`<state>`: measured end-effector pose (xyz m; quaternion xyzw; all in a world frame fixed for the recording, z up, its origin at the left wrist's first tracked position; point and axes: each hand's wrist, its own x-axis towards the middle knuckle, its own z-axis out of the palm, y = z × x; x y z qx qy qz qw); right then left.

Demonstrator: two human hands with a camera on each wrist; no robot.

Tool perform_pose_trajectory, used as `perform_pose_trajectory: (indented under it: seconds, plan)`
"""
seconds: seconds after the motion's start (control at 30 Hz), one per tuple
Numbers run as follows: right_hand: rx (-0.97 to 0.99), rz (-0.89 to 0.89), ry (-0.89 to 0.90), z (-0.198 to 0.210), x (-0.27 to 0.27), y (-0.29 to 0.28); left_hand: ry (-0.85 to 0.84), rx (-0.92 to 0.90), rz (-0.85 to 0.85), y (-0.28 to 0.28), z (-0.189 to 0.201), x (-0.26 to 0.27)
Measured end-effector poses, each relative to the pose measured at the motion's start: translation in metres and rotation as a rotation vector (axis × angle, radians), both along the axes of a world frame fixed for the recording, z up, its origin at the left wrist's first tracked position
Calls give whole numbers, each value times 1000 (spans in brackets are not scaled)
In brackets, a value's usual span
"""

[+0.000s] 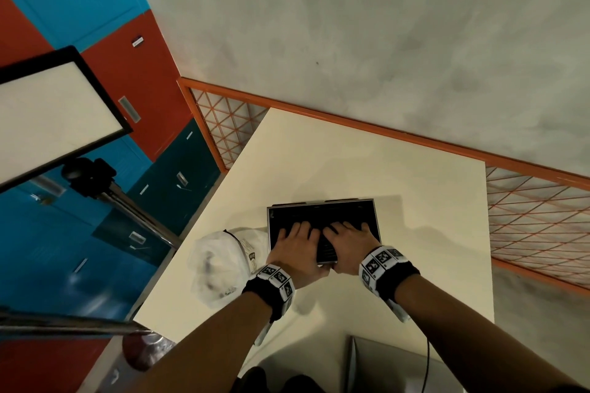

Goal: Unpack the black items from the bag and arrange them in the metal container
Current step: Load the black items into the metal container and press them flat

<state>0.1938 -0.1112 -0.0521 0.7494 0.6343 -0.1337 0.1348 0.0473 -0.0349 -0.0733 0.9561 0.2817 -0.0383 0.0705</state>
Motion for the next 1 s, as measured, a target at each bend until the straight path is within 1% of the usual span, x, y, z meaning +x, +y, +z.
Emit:
perform_pose_trajectory:
  seconds: [0.17, 0.33, 0.47, 0.67, 1.0]
  plan:
    - [91, 60, -21, 2, 0, -4, -26, -1, 1, 3, 2, 1]
    - [159, 61, -56, 2, -1, -11, -92, 11, -15, 2, 1, 0]
    - [145, 55, -60, -2, -3, -13, -104, 10, -21, -2, -2, -2]
    - [105, 15, -61, -4, -6, -11, -72, 2, -14, -2, -2, -1]
    - [79, 30, 22, -8, -2, -8, -37, -39, -9, -1, -8, -1]
